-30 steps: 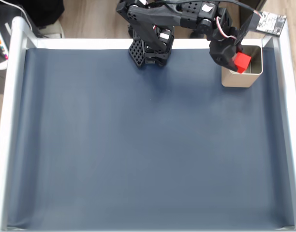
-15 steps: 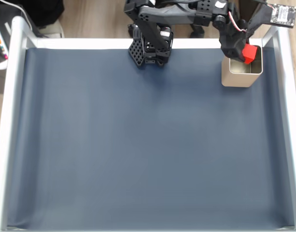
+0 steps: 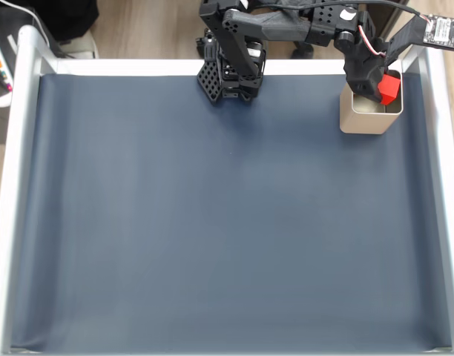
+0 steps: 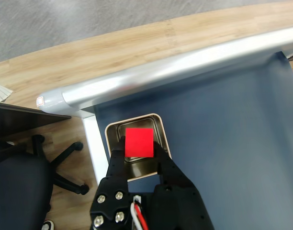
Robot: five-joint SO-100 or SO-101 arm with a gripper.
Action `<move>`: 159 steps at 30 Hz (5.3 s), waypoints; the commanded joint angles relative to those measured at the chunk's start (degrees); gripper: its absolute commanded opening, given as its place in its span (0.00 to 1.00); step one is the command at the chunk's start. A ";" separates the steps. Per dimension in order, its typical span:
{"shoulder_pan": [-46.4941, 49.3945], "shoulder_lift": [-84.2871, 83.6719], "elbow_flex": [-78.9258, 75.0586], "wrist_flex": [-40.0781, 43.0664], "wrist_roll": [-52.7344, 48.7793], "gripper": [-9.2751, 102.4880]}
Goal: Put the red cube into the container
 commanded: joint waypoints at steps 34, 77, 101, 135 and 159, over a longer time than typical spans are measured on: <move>2.46 2.72 -2.81 -0.44 -2.90 0.26; 32.96 13.97 -2.20 -0.53 -5.71 0.08; 80.07 43.51 44.21 -21.09 -10.55 0.08; 79.37 66.71 55.11 22.41 -6.68 0.08; 77.52 66.71 55.11 26.63 -5.98 0.09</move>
